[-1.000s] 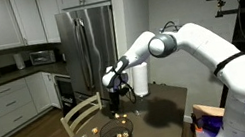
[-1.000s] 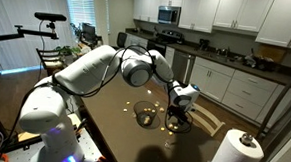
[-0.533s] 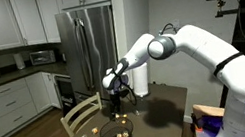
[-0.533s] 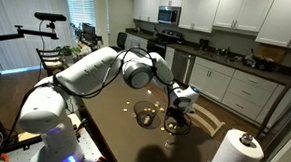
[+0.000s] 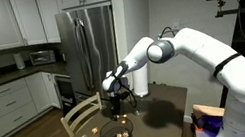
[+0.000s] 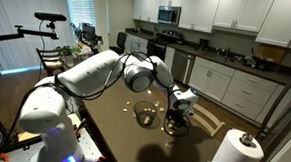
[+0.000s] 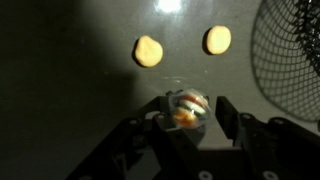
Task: Put the yellow object in the black basket
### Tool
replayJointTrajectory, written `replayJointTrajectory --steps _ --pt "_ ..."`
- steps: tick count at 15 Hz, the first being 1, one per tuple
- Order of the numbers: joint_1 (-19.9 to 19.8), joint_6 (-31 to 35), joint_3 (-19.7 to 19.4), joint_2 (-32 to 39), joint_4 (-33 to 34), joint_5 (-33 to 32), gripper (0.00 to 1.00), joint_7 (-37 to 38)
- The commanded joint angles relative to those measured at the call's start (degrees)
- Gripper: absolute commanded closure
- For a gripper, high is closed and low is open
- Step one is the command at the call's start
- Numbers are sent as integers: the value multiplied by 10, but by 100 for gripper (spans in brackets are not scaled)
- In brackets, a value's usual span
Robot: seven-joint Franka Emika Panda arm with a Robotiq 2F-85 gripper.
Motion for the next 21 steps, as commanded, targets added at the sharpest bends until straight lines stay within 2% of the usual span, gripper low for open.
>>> replayJointTrajectory --steps 1,3,4,10,15,21 --pt "3 -26 -2 19 33 -8 80 16" --pt "4 -35 -3 19 38 -8 90 18" --pt "5 -41 -4 17 39 -8 91 20" --pt "20 -67 -17 -15 17 -17 92 52" --pt "49 -80 -34 -63 -17 -33 92 92" --pt "95 -65 -49 -144 -100 -63 92 144"
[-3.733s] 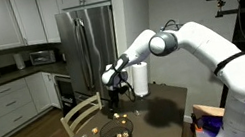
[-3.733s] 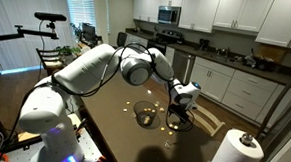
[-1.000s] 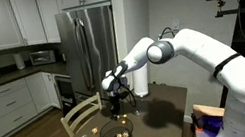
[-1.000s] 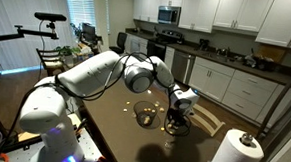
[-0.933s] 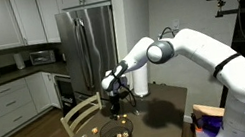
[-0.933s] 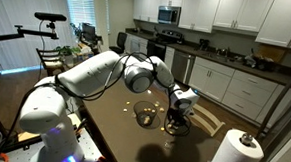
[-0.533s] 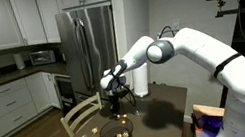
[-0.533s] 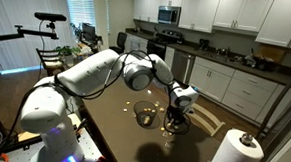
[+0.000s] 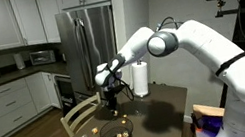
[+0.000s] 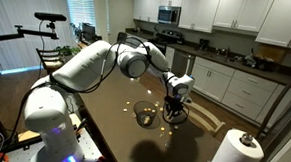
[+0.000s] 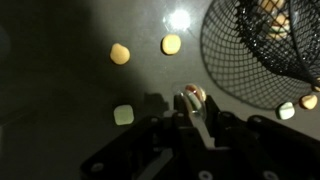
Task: Put the yellow object in the black basket
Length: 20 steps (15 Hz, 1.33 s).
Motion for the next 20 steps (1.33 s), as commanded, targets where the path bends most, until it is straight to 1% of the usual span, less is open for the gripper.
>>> replayJointTrajectory --steps 1,7,10,12,14,16,17,18,20 --pt "32 9 -13 -79 -92 -27 92 40" --pt "90 48 -14 -182 -227 -66 92 91" --pt "119 75 -11 -216 -288 -89 92 118" --pt "133 90 -4 -229 -322 -94 92 122" --pt "142 124 5 -239 -354 -93 92 116" --pt "153 186 8 -245 -386 -103 91 117" --pt "162 211 5 -246 -399 -114 53 123" --pt "168 232 1 -248 -411 -122 53 128" --pt "176 263 -2 -251 -430 -136 41 138"
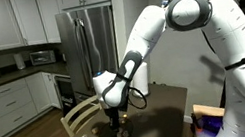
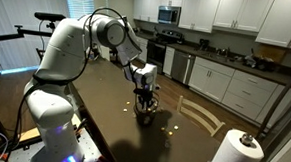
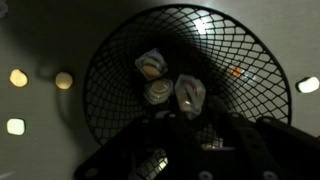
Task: Put the yellow object in the black basket
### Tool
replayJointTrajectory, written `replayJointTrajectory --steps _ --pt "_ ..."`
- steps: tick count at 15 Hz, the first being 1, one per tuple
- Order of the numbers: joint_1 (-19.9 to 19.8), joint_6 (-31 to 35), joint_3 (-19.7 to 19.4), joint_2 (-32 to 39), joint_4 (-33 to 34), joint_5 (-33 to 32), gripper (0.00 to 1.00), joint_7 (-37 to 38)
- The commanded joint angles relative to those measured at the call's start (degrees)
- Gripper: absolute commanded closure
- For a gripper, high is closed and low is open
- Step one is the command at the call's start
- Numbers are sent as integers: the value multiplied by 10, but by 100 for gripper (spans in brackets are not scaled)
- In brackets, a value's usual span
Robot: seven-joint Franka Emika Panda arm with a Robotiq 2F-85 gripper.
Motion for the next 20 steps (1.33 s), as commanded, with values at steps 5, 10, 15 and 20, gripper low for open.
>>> replayJointTrajectory --steps 5,10,15,20 --pt "15 34 -7 -39 -66 -33 8 34" --pt "11 31 -8 -59 -78 -31 0 29" --pt "6 20 -8 -80 -82 -30 0 22" --pt "4 23 -4 -67 -65 -24 0 18"
